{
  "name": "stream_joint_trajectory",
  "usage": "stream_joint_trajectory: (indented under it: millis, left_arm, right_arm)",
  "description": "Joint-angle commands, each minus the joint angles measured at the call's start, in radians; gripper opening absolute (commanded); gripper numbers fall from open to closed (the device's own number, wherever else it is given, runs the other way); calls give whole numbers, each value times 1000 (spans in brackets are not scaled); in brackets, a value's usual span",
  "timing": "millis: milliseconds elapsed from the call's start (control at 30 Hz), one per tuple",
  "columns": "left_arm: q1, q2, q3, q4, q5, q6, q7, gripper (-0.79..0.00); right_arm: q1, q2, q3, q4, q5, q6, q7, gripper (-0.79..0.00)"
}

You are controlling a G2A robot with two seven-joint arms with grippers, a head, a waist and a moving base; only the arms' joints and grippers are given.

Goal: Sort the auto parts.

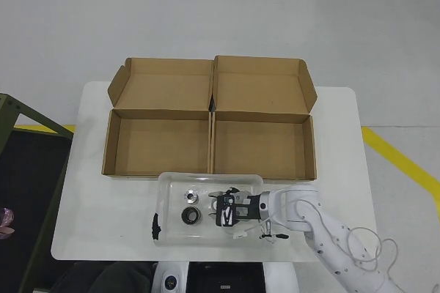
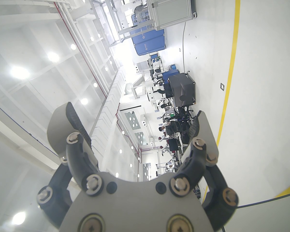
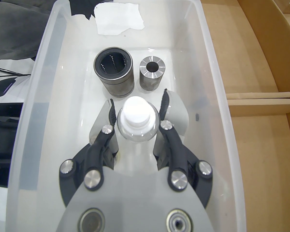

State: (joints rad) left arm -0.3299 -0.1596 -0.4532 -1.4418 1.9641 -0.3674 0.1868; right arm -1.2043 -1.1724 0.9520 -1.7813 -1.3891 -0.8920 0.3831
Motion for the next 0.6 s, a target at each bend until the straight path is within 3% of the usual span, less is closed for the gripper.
stream_joint_trajectory:
  millis: [0, 100, 567]
  left_arm:
    - [0, 0, 0, 0, 0, 0, 0, 0]
    - [0, 0, 0, 0, 0, 0, 0, 0]
    - [0, 0, 0, 0, 0, 0, 0, 0]
  right_arm:
    - [2, 1, -2, 1, -2, 3, -3, -606]
    - [4, 2, -3, -3, -2, 5, -12, -785]
    - [-22, 24, 64, -120, 41, -28, -73, -785]
